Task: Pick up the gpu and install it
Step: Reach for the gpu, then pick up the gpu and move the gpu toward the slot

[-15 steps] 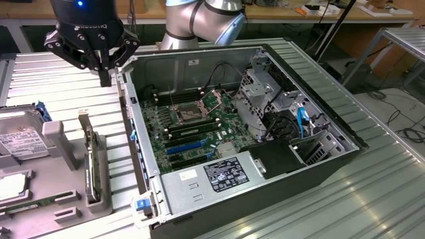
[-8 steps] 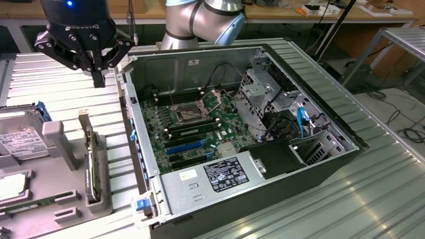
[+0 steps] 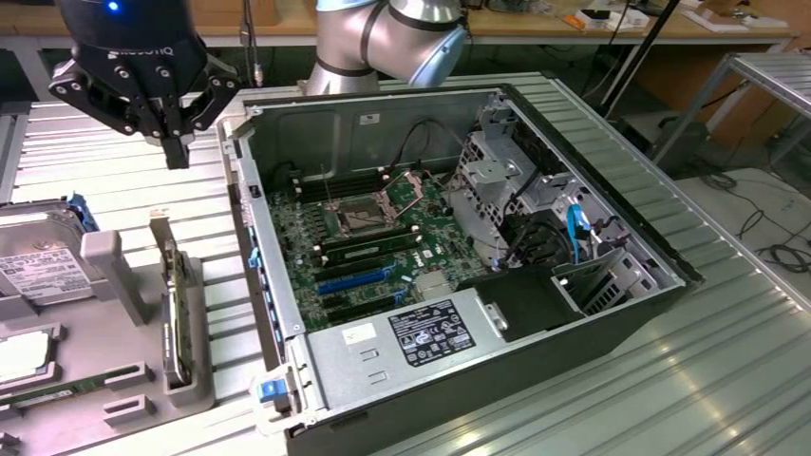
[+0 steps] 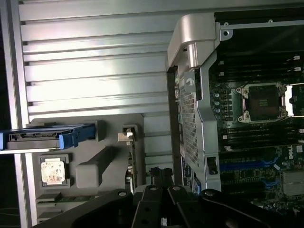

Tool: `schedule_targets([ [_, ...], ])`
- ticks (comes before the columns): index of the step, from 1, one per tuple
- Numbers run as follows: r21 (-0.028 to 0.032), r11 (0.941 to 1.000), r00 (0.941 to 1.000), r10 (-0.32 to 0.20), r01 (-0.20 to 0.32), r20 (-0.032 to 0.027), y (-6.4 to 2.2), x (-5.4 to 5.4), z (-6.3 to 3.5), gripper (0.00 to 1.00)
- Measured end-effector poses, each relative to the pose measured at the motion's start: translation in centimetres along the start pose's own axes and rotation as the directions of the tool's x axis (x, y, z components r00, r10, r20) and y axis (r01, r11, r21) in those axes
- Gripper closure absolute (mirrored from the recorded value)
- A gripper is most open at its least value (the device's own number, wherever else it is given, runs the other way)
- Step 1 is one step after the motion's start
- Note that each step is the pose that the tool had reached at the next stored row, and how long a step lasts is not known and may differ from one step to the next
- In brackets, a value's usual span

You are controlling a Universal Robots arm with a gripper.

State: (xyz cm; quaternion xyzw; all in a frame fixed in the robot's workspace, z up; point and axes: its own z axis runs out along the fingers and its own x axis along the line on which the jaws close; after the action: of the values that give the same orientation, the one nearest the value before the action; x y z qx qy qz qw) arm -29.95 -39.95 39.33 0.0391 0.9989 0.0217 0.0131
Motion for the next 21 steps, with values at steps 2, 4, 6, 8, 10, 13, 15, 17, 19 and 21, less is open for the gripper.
schedule_targets([
  [2,0.0,1.0,1.0,0.0,0.0,0.0001,-0.02,0.2,0.0,0.89],
  [4,0.0,1.0,1.0,0.0,0.0,0.0,-0.05,0.5,-0.01,0.89],
  [6,0.0,1.0,1.0,0.0,0.0,0.0001,-0.08,0.8,-0.02,0.89],
  [8,0.0,1.0,1.0,0.0,0.0,0.0,-0.12,1.1,-0.03,0.89],
  [10,0.0,1.0,1.0,0.0,0.0,0.0001,-0.15,1.5,-0.04,0.89],
  [13,0.0,1.0,1.0,0.0,0.0,0.0,-0.2,2.0,-0.06,0.89],
  [15,0.0,1.0,1.0,0.0,0.0,0.0001,-0.2,2.1,-0.06,0.89],
  [17,0.0,1.0,1.0,0.0,0.0,0.0,-0.2,2.1,-0.06,0.89],
  [19,0.0,1.0,1.0,0.0,0.0,0.0001,-0.2,2.1,-0.06,0.89],
  [21,0.0,1.0,1.0,0.0,0.0,0.0001,-0.2,2.1,-0.06,0.89],
])
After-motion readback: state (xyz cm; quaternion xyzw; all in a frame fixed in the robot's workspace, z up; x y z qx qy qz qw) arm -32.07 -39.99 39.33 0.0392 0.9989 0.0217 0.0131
